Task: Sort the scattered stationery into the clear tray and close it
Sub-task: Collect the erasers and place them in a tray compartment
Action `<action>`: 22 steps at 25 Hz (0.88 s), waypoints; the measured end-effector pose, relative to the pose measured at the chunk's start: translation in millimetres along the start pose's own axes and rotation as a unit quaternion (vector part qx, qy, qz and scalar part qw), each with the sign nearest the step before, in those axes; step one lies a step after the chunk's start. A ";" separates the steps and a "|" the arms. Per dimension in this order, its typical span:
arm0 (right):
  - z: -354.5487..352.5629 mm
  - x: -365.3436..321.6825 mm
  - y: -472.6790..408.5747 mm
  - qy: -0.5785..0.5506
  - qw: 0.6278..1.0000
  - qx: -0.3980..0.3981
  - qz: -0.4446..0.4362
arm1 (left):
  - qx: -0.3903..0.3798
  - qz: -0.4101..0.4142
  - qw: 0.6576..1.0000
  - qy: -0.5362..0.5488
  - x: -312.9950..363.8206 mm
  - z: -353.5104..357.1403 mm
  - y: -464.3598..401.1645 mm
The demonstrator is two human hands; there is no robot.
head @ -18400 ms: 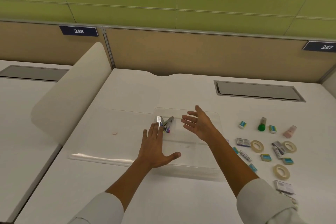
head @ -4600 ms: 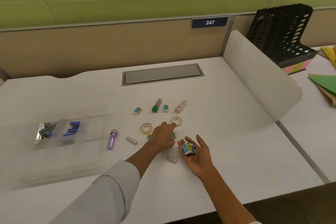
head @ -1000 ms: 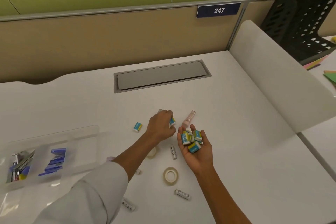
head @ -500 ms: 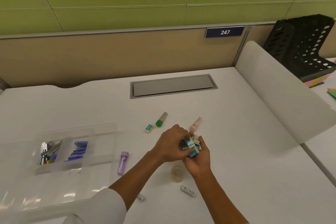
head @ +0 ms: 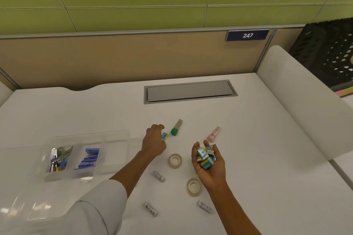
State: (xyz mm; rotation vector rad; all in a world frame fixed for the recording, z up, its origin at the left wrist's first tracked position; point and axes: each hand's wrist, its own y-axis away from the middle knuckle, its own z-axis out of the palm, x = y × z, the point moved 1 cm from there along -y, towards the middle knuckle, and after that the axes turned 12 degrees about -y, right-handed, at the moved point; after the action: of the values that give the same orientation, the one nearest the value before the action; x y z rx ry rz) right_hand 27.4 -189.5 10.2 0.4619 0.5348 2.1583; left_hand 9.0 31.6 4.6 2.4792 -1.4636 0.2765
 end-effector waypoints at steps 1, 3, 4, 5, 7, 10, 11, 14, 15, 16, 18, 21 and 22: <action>0.5 1.0 -1.7 0.005 1.000 0.003 0.003 | -0.024 0.014 1.000 -0.005 -1.4 5.6 -5.6; 1.7 3.0 -4.5 0.020 1.000 0.001 0.009 | -0.053 0.043 0.997 -0.034 -0.3 15.8 -15.0; 1.9 3.3 -6.5 0.024 1.000 -0.005 0.014 | -0.054 0.052 0.996 -0.053 0.7 19.0 -18.5; 2.4 3.4 -7.8 0.027 0.999 -0.012 0.017 | -0.050 0.056 0.995 -0.066 1.5 20.1 -20.5; 1.1 3.9 -10.9 0.025 0.999 -0.021 0.022 | -0.039 0.052 0.996 -0.057 0.8 17.1 -20.7; 0.7 8.2 -11.2 0.029 0.999 -0.014 0.028 | 0.002 0.031 0.999 0.014 -1.5 0.7 -10.5; 0.6 10.2 -10.0 0.033 0.999 -0.004 0.030 | 0.023 0.029 0.998 0.054 0.1 -7.7 -3.9; 0.8 18.6 -4.2 0.049 0.998 0.013 0.041 | 0.049 0.102 0.975 0.189 15.1 -34.3 25.1; 1.4 22.6 -1.0 0.055 0.997 0.014 0.044 | 0.047 0.140 0.967 0.209 23.1 -41.2 37.4; 1.1 26.3 1.1 0.064 0.997 0.015 0.046 | 0.044 0.169 0.961 0.217 30.8 -44.6 48.6; 0.1 33.5 6.6 0.088 0.995 0.017 0.051 | 0.048 0.189 0.956 0.220 44.9 -44.0 68.3; -4.2 42.3 16.6 0.110 0.991 0.012 0.077 | 0.052 0.167 0.964 0.200 54.1 -35.3 87.8; -5.4 43.8 19.7 0.121 0.989 0.013 0.082 | 0.053 0.159 0.967 0.192 54.2 -32.5 91.4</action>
State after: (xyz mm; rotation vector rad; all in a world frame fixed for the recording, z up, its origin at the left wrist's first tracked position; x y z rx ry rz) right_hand -13.2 -166.2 22.1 0.2652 0.6793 2.3860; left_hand -46.5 -45.9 61.6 2.0923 -1.6941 0.8644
